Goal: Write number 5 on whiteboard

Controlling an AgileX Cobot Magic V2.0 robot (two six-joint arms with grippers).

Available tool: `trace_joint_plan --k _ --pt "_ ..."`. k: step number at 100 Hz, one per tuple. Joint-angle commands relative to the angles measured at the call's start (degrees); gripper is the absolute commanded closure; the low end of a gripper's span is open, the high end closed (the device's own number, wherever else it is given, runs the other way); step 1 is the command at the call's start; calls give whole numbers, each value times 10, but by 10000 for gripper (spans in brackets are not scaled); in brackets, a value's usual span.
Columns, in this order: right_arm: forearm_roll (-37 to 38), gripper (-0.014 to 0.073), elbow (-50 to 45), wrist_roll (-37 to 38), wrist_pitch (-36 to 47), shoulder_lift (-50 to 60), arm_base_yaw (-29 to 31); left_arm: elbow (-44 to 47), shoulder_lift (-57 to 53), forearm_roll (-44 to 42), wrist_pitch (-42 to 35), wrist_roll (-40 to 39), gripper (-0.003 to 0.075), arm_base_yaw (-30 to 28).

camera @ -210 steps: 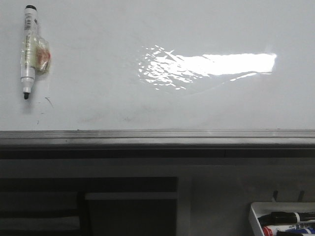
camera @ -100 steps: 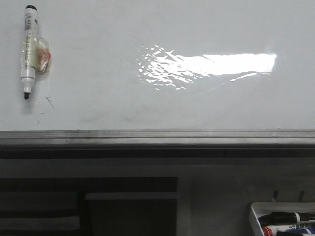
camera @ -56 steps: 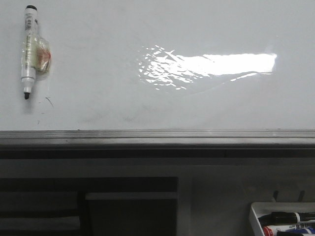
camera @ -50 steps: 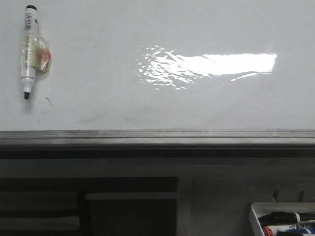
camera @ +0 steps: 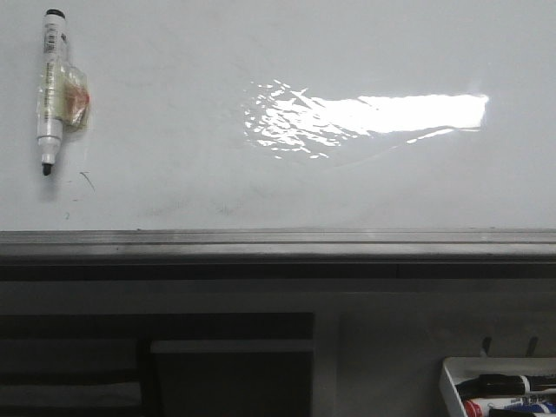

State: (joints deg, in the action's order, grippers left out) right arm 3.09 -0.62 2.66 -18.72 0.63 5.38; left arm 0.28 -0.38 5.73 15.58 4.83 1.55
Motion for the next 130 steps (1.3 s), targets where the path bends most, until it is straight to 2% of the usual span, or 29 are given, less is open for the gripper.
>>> trace_joint_plan --k 1,26,43,59,68,83,97,110,124,130 --pt "6 654 -16 0 47 10 5 10 -16 8 -47 -1 741 -2" --pt "1 654 -16 0 131 10 5 10 -16 8 -69 -1 741 -2" --pt "-12 654 -16 0 148 10 5 10 -16 25 -82 -1 741 -2" --pt "-37 654 -16 0 148 10 5 9 -16 56 -138 -1 741 -2" --pt "-48 654 -14 0 135 10 5 1 -16 63 -146 -1 741 -2" --pt "-52 654 0 0 118 3 5 -36 5 58 -80 -1 741 -2" --pt "-73 654 31 0 72 -35 4 -94 61 50 -53 -1 741 -2" --pt "-118 654 67 0 61 -94 4 -137 125 54 -53 -1 741 -2" --pt "-120 654 122 0 29 -148 4 -146 168 45 -92 -1 739 -2" --pt "-120 654 136 0 21 -162 4 -146 183 45 -103 -1 706 -2"
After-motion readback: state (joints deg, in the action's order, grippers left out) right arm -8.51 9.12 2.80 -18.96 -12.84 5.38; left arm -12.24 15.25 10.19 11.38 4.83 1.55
